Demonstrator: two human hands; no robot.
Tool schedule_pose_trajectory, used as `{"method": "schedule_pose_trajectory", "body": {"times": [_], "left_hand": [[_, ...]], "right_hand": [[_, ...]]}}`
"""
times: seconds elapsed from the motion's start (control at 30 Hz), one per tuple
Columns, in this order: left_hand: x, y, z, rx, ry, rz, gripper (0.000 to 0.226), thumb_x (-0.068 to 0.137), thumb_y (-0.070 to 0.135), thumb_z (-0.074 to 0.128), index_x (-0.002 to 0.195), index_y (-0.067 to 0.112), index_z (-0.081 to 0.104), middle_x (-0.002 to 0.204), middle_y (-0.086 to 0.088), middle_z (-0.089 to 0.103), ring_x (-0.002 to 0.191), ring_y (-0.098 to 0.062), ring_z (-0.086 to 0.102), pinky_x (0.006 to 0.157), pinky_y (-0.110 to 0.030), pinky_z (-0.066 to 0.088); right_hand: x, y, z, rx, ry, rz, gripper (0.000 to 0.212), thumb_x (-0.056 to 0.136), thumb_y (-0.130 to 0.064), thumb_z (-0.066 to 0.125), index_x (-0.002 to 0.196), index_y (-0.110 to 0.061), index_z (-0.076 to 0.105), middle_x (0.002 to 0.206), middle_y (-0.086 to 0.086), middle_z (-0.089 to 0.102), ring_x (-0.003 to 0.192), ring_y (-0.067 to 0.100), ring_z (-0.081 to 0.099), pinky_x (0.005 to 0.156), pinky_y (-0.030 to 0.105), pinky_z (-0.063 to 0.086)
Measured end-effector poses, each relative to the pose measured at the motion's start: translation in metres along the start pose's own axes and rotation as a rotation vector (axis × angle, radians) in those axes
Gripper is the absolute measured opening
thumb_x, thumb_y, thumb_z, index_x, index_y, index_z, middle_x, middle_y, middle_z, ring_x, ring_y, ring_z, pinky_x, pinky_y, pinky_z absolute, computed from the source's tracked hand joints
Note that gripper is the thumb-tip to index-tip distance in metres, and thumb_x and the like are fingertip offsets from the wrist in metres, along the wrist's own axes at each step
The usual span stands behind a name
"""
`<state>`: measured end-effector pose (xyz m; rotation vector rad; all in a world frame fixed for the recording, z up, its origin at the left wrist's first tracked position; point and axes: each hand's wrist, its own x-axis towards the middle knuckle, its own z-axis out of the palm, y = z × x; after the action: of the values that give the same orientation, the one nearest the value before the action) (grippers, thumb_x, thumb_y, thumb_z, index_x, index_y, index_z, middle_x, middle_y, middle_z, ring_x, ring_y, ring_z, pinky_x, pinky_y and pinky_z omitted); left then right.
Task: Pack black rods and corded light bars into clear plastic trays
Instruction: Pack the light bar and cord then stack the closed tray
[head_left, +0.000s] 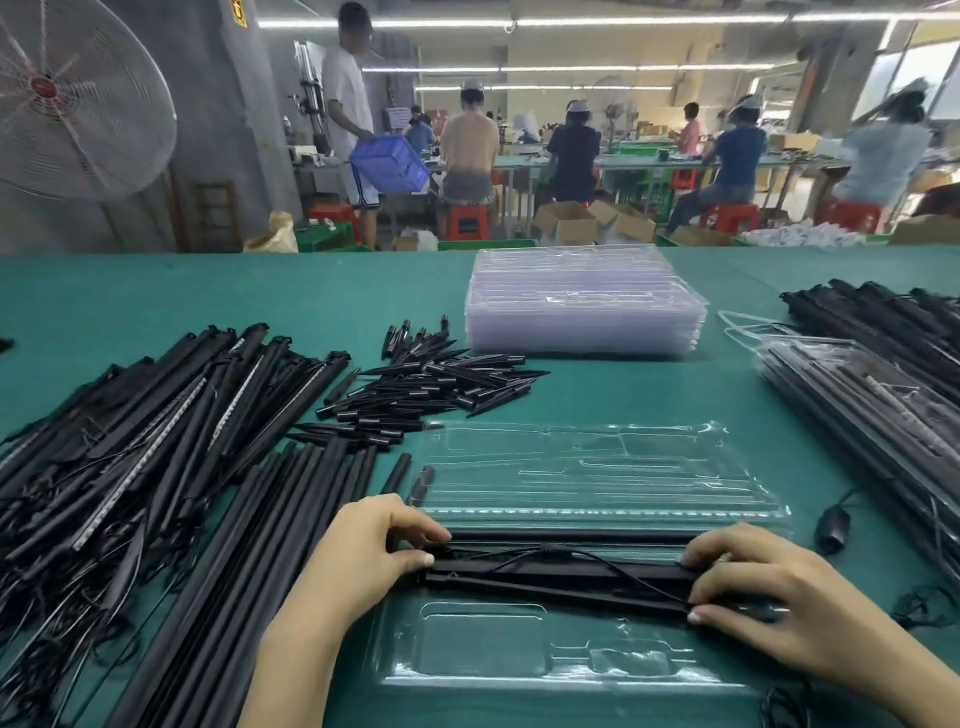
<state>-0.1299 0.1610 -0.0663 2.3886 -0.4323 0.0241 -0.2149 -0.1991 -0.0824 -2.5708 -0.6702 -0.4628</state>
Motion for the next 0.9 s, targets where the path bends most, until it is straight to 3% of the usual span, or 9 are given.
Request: {"method": "schedule_pose_trajectory", "body": {"times": [0.1, 0.23, 0.3, 0.4, 0.5, 0.57, 0.67, 0.77, 0.9], "left_hand": [[-0.001, -0.003, -0.002, -0.008, 0.007, 0.018, 0.039, 0.080, 0.005, 0.073, 0.083, 0.044, 0.070, 0.084, 0.016, 0.068, 0.085, 0.007, 0.060, 0.075, -0.002, 0.040], [0.001, -0.001, -0.007, -0.115, 0.383, 0.042, 0.048, 0.087, -0.015, 0.050, 0.096, 0.028, 0.071, 0.094, 0.018, 0.065, 0.094, 0.009, 0.057, 0.079, 0.000, 0.039], [0.002, 0.009, -0.003, -0.092, 0.421, 0.121, 0.044, 0.087, -0.012, 0.052, 0.104, 0.025, 0.069, 0.100, 0.018, 0.064, 0.099, 0.007, 0.056, 0.087, -0.006, 0.041], [0.001, 0.034, 0.024, -0.007, 0.154, 0.280, 0.038, 0.095, 0.018, 0.056, 0.130, 0.034, 0.055, 0.130, 0.023, 0.053, 0.124, 0.008, 0.042, 0.109, -0.018, 0.029], [-0.001, 0.048, 0.059, 0.240, -0.185, 0.391, 0.050, 0.094, 0.057, 0.014, 0.141, 0.050, -0.002, 0.149, 0.034, 0.004, 0.138, 0.015, -0.010, 0.116, -0.019, -0.008], [-0.002, 0.047, 0.074, 0.325, -0.287, 0.373, 0.054, 0.091, 0.062, 0.003, 0.138, 0.049, -0.019, 0.150, 0.033, -0.015, 0.133, 0.014, -0.026, 0.116, -0.026, -0.016], [-0.003, 0.042, 0.079, 0.350, -0.287, 0.367, 0.050, 0.100, 0.051, 0.014, 0.140, 0.051, -0.016, 0.149, 0.033, -0.018, 0.133, 0.014, -0.028, 0.116, -0.027, -0.018], [0.000, 0.039, 0.076, 0.301, -0.300, 0.389, 0.044, 0.101, 0.049, 0.022, 0.136, 0.064, 0.001, 0.150, 0.035, -0.009, 0.136, 0.013, -0.022, 0.113, -0.023, -0.020], [0.006, 0.037, 0.070, 0.217, -0.359, 0.397, 0.042, 0.101, 0.044, 0.033, 0.128, 0.072, 0.017, 0.150, 0.035, 0.001, 0.138, 0.012, -0.015, 0.112, -0.019, -0.018]], "right_hand": [[0.000, -0.001, -0.001, -0.017, -0.015, -0.011, 0.012, 0.083, -0.050, 0.064, 0.081, -0.038, 0.063, 0.104, -0.025, 0.058, 0.090, -0.004, 0.059, 0.074, 0.015, 0.047], [0.001, -0.002, -0.003, -0.011, -0.011, -0.006, 0.012, 0.082, -0.051, 0.063, 0.080, -0.039, 0.063, 0.102, -0.026, 0.058, 0.088, -0.005, 0.060, 0.073, 0.016, 0.047], [0.002, -0.002, -0.002, -0.009, -0.012, 0.000, 0.013, 0.082, -0.052, 0.063, 0.079, -0.039, 0.063, 0.102, -0.026, 0.058, 0.087, -0.004, 0.060, 0.072, 0.017, 0.048], [0.002, -0.002, -0.001, 0.000, -0.029, 0.020, 0.015, 0.082, -0.054, 0.064, 0.079, -0.040, 0.063, 0.102, -0.027, 0.059, 0.087, -0.003, 0.062, 0.072, 0.017, 0.048], [0.003, -0.001, -0.002, 0.014, -0.025, 0.047, 0.014, 0.082, -0.051, 0.066, 0.078, -0.038, 0.065, 0.103, -0.026, 0.063, 0.090, -0.004, 0.063, 0.075, 0.015, 0.048], [0.004, -0.001, -0.007, 0.085, 0.003, 0.086, 0.009, 0.083, -0.040, 0.070, 0.078, -0.033, 0.067, 0.099, -0.024, 0.067, 0.090, -0.003, 0.065, 0.077, 0.013, 0.048], [0.006, 0.001, -0.017, -0.005, -0.001, 0.139, 0.008, 0.084, -0.028, 0.070, 0.080, -0.032, 0.064, 0.083, -0.024, 0.066, 0.078, -0.004, 0.062, 0.070, 0.014, 0.047], [0.003, 0.003, -0.032, -0.301, -0.138, 0.182, 0.010, 0.091, -0.043, 0.060, 0.086, -0.035, 0.058, 0.067, -0.027, 0.054, 0.071, -0.002, 0.056, 0.062, 0.012, 0.039], [-0.007, 0.010, -0.065, -0.509, -0.225, 0.279, 0.037, 0.089, -0.065, 0.036, 0.076, -0.033, 0.050, 0.055, -0.016, 0.042, 0.058, -0.002, 0.044, 0.062, 0.018, 0.036]]}}
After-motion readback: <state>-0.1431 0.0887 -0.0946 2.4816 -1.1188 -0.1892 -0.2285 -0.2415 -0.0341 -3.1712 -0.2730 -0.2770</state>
